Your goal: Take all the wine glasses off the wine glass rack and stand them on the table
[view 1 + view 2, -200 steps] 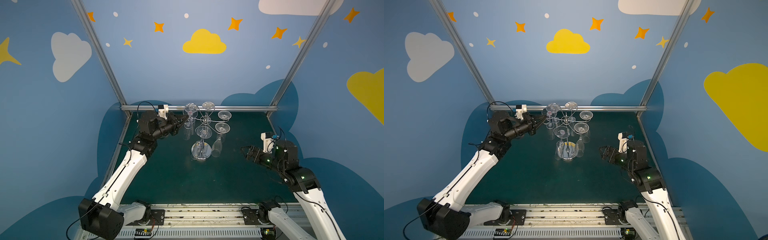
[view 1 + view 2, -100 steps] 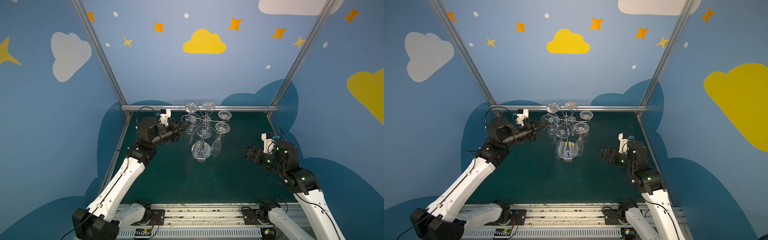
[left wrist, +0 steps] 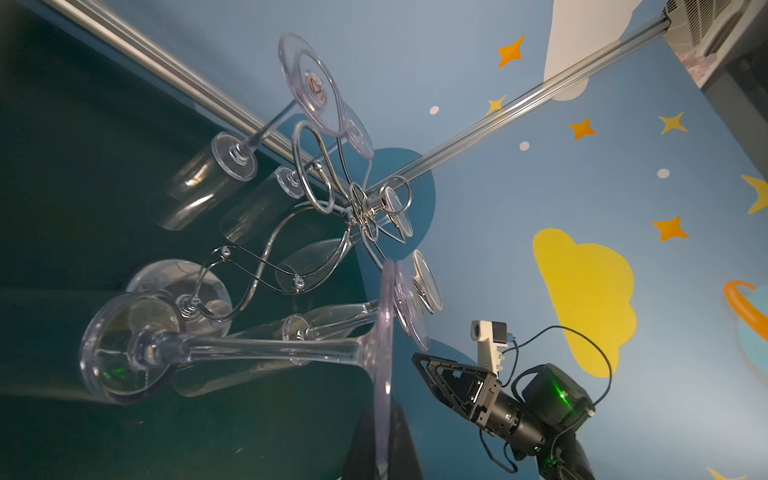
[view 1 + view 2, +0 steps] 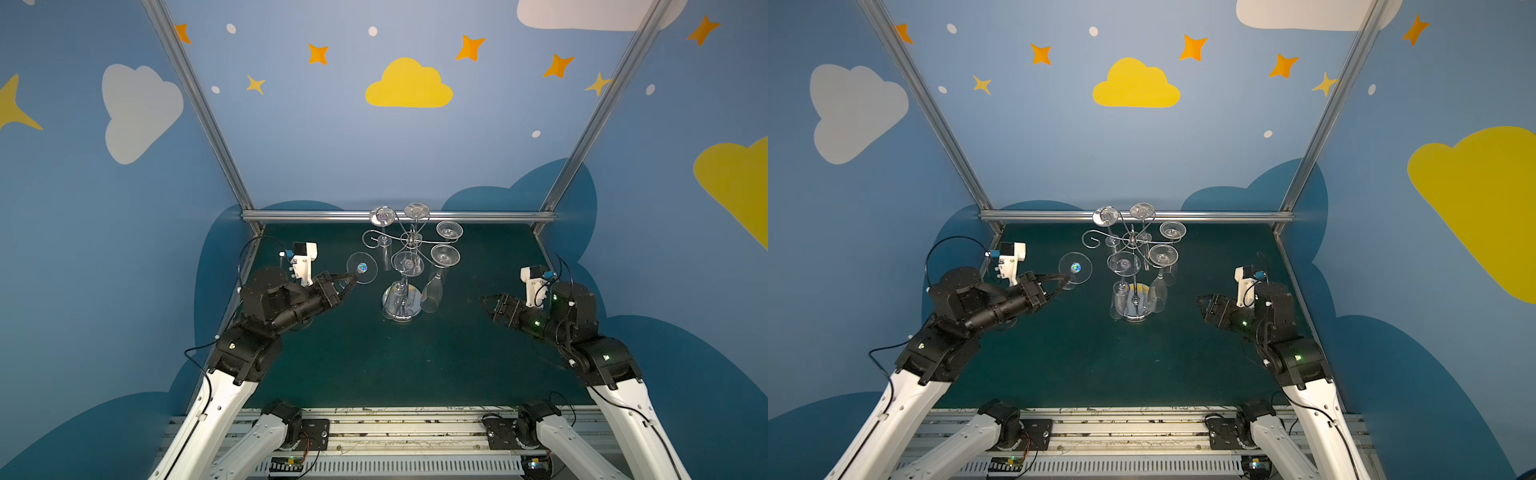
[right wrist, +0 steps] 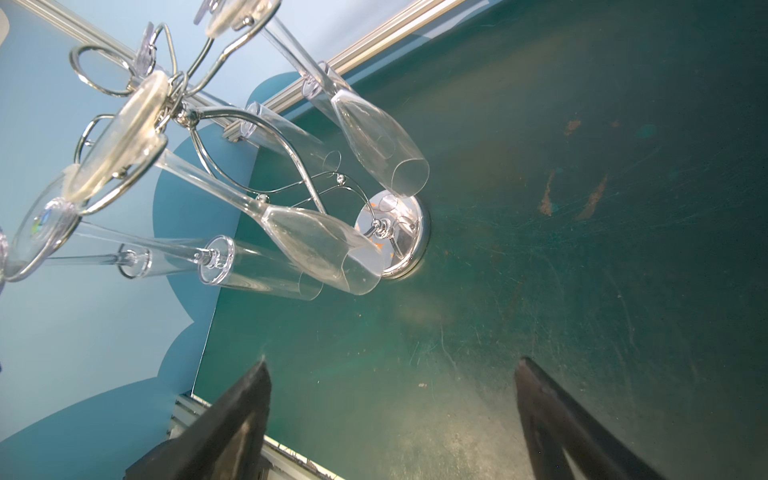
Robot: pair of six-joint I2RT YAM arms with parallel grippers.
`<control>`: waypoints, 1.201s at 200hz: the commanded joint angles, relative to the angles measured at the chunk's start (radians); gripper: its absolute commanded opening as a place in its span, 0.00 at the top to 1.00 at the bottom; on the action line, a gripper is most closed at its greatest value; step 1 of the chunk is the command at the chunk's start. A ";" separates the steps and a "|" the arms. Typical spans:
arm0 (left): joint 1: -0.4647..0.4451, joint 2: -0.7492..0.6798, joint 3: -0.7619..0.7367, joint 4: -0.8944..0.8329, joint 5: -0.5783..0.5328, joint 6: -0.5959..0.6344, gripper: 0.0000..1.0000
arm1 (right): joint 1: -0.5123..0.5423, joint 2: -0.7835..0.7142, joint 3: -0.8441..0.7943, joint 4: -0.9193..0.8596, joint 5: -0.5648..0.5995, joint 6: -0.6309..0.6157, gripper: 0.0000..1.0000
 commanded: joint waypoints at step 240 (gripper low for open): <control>-0.768 0.296 0.292 0.048 -0.799 1.823 0.97 | 0.330 0.525 0.854 -0.220 -0.369 -0.265 0.29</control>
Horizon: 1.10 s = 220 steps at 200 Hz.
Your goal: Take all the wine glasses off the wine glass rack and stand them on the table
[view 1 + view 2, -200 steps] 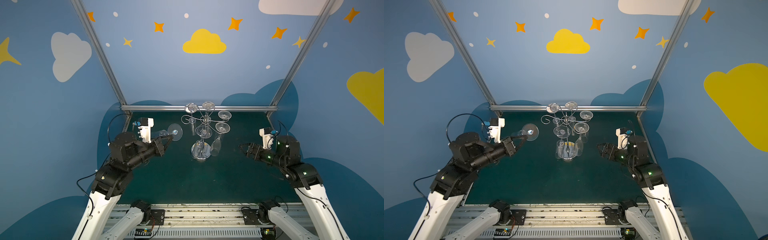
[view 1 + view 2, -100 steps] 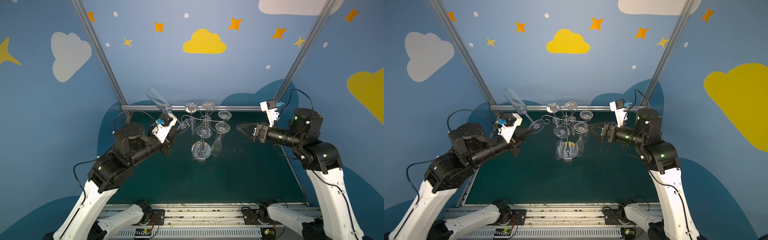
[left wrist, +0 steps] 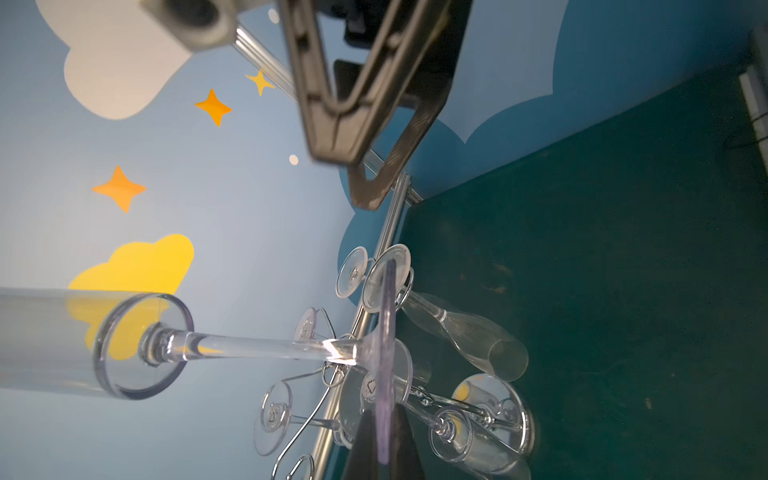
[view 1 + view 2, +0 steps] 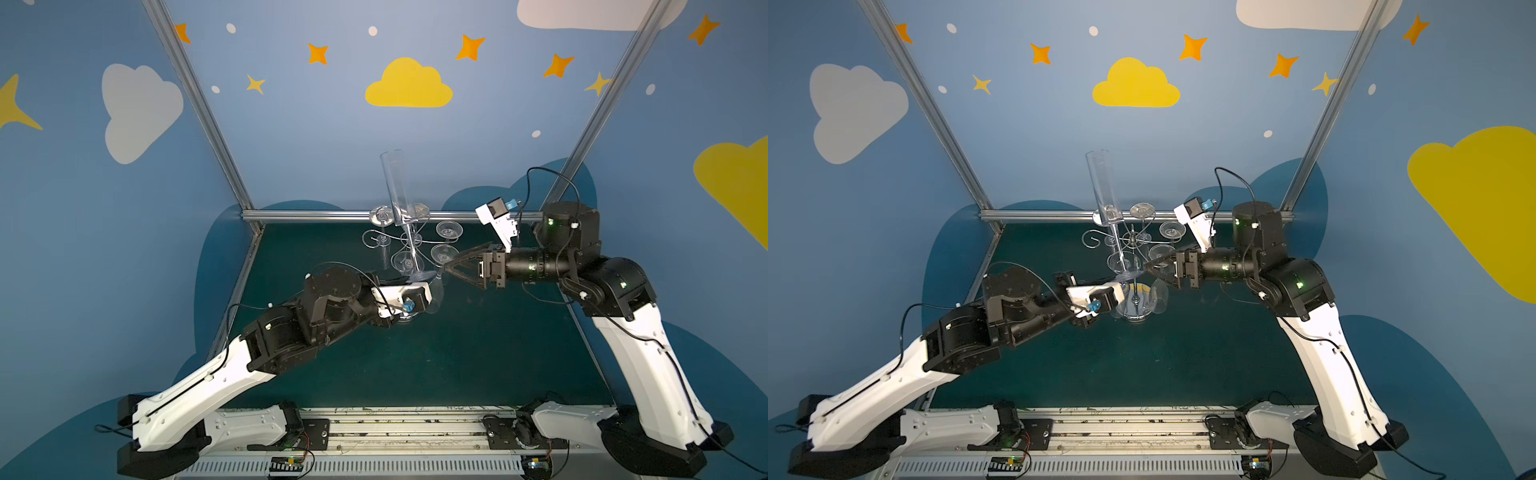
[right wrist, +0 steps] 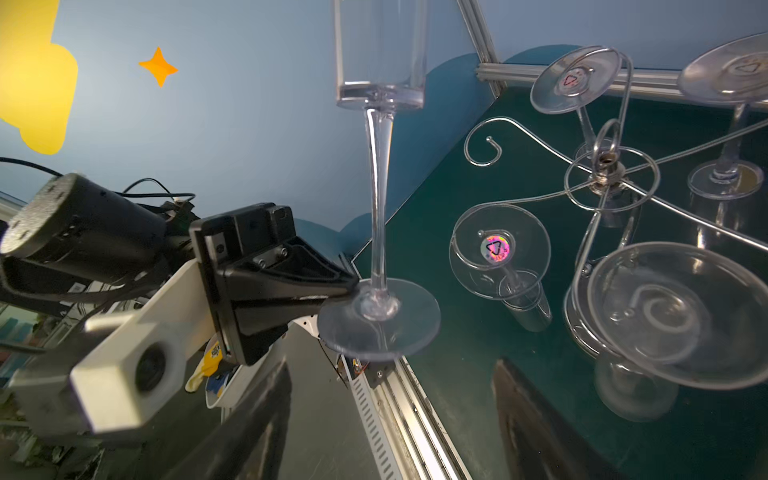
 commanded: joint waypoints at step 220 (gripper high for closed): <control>-0.112 0.046 -0.059 0.161 -0.119 0.145 0.97 | 0.135 -0.011 -0.168 0.218 0.193 0.014 1.00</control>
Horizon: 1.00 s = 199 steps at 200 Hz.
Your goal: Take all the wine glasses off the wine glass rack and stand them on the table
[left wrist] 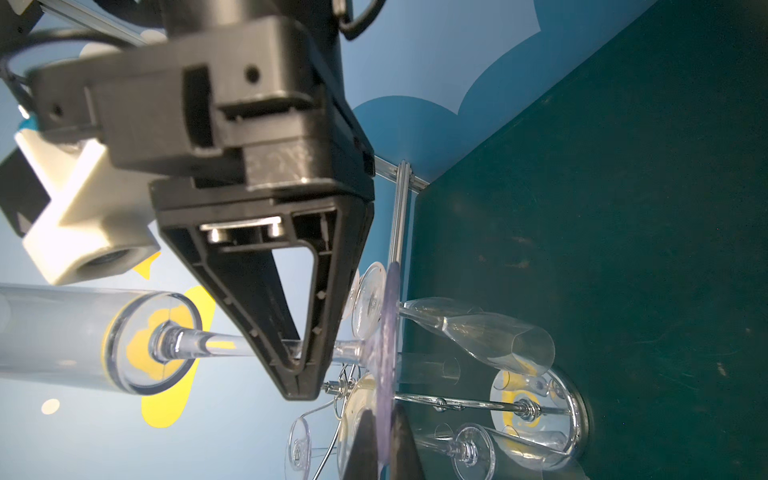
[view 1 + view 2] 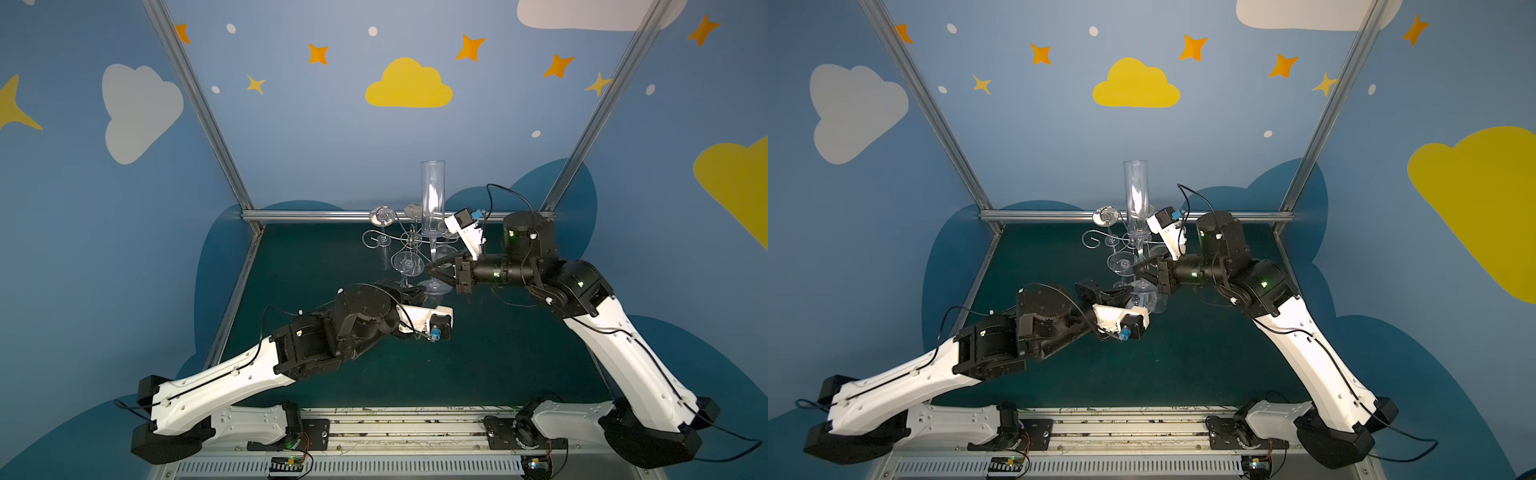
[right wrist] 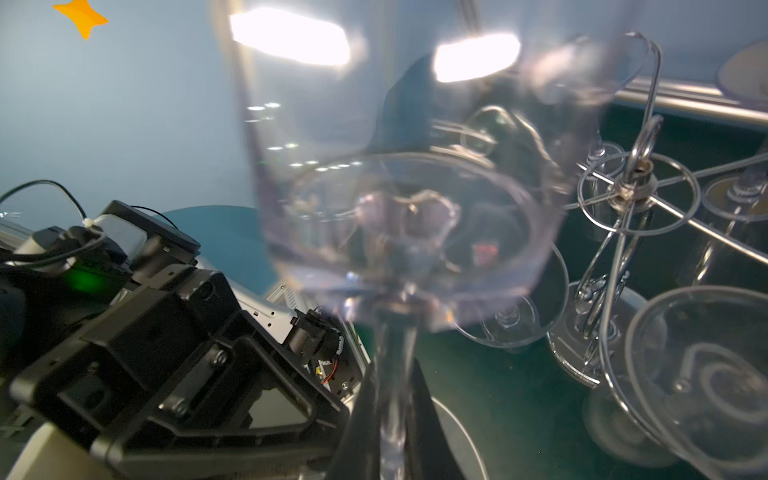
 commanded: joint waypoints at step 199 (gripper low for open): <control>0.432 -0.047 0.108 0.317 1.023 -1.257 0.02 | 0.103 -0.237 -0.292 0.226 -0.065 -0.262 1.00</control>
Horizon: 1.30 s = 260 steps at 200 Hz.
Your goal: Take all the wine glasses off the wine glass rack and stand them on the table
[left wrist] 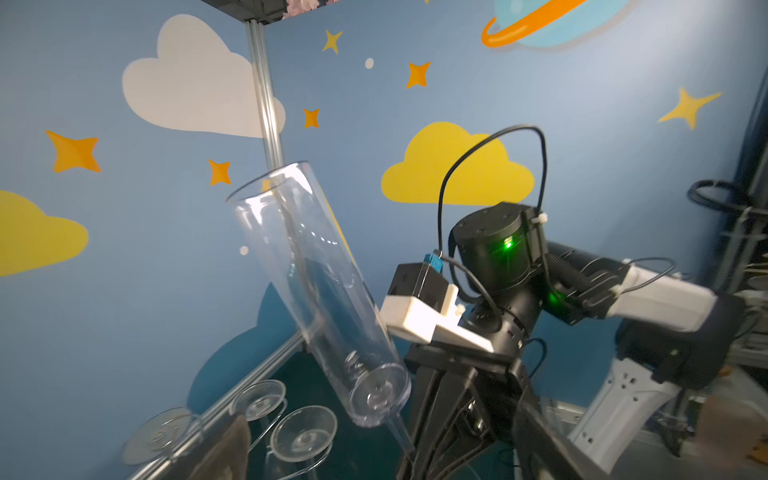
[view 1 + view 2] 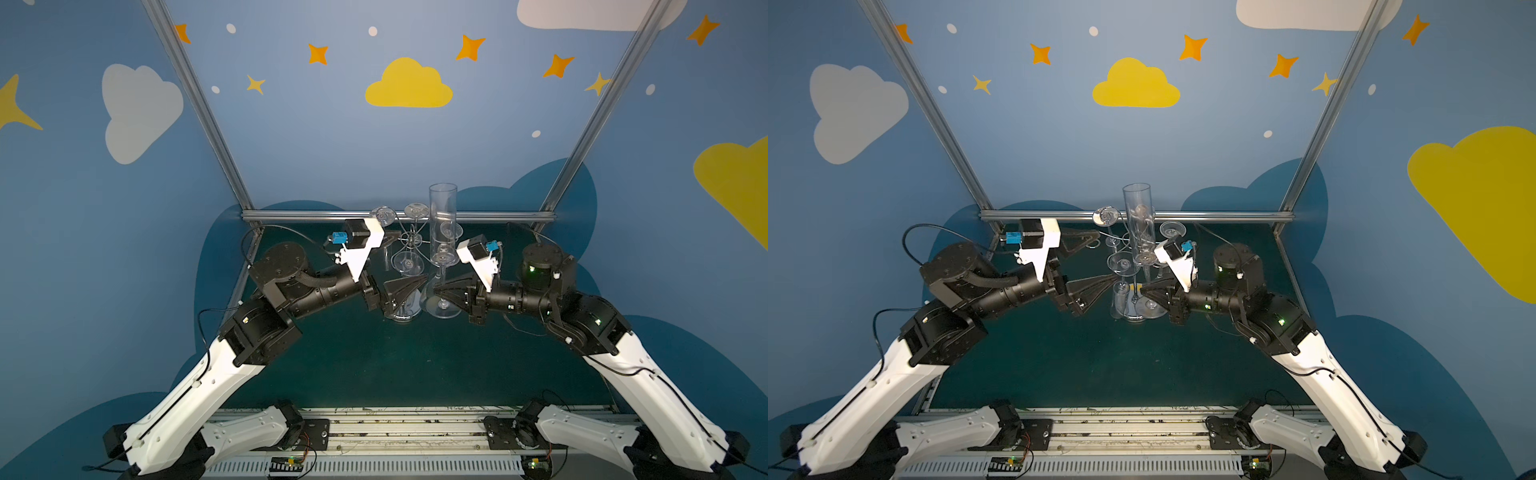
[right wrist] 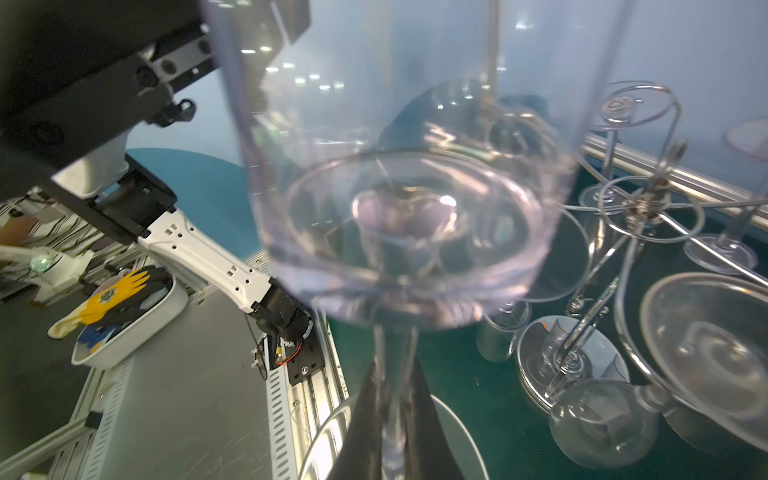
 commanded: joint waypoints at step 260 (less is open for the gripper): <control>0.047 -0.016 -0.138 0.275 0.204 -0.292 0.59 | 0.202 0.026 -0.081 0.114 0.066 -0.064 0.56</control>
